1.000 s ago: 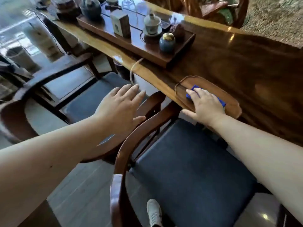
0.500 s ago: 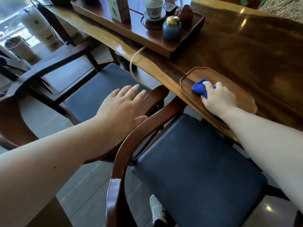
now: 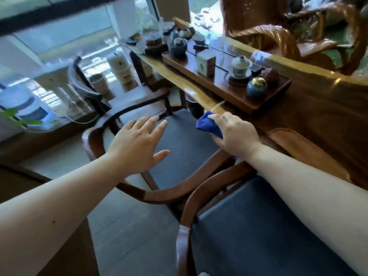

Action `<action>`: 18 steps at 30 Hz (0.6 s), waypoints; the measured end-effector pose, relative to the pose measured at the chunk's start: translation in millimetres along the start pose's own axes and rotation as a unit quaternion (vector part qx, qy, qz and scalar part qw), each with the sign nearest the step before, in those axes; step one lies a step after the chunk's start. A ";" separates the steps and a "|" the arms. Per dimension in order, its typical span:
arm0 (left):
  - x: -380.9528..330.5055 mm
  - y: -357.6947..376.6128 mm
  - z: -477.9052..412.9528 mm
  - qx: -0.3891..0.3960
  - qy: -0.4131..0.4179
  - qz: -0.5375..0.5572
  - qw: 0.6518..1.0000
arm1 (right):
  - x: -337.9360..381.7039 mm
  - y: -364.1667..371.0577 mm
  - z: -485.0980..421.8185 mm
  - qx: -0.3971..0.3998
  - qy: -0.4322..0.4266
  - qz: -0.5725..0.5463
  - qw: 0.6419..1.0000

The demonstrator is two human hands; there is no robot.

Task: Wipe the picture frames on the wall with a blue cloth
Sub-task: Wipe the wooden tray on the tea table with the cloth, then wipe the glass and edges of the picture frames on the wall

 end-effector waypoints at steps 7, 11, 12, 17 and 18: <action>122.9 -46.8 83.2 -0.044 -0.088 -0.044 0.994 | 158.5 -55.3 -82.0 -0.093 -0.155 -0.008 0.984; 199.4 -68.3 139.3 -0.075 -0.145 -0.056 0.985 | 249.5 -79.1 -128.1 -0.111 -0.216 -0.023 0.970; 218.3 -73.0 154.7 -0.082 -0.163 -0.061 0.981 | 272.7 -84.2 -138.9 -0.113 -0.229 -0.025 0.967; 304.4 -89.5 237.6 -0.094 -0.260 -0.089 0.957 | 391.3 -107.8 -182.2 -0.135 -0.288 -0.035 0.947; 315.4 -92.4 249.5 -0.095 -0.273 -0.093 0.953 | 408.7 -111.3 -186.6 -0.143 -0.296 -0.040 0.944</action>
Point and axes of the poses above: each hand's wrist, its own z-axis away from the middle knuckle, its own y-axis out of the palm, x = y × z, the point moved 2 cm from there along -z, towards the middle knuckle, and after that the axes turned 4 degrees about x, right-handed, at the moved point
